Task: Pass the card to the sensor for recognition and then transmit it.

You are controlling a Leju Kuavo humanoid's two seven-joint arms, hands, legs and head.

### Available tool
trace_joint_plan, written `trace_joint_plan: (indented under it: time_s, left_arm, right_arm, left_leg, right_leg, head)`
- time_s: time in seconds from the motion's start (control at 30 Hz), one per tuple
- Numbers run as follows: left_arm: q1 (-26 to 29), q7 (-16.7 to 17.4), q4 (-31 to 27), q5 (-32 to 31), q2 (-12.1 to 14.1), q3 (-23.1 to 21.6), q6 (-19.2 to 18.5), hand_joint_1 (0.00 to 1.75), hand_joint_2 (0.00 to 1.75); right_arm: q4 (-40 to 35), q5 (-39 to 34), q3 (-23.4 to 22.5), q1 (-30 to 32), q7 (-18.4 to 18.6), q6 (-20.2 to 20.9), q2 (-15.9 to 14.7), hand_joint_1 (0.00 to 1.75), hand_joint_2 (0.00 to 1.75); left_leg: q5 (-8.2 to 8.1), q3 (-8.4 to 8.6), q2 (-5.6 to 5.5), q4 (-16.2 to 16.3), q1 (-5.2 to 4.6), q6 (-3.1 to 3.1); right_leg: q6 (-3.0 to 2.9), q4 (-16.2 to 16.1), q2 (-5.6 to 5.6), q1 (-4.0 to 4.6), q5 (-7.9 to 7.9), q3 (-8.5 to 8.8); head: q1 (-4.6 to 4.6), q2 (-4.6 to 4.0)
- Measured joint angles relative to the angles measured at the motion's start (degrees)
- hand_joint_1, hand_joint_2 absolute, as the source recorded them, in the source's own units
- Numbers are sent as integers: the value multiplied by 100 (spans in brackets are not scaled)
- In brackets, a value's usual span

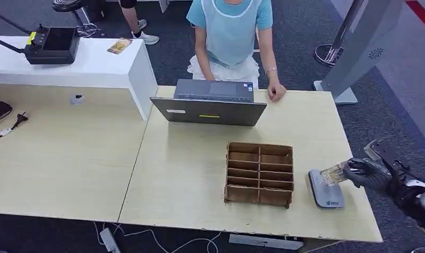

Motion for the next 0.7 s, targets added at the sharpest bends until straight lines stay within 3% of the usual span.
trace_joint_plan:
  time_s: [0.7]
  left_arm:
    - [2,39,7,-17,0,0,0,0,0]
  right_arm:
    - [184,422,-63,197,26,-297,219,175,175]
  left_leg:
    - [0,0,0,1,0,0]
  right_leg:
    - [0,0,0,0,0,0]
  head:
    - [0,0]
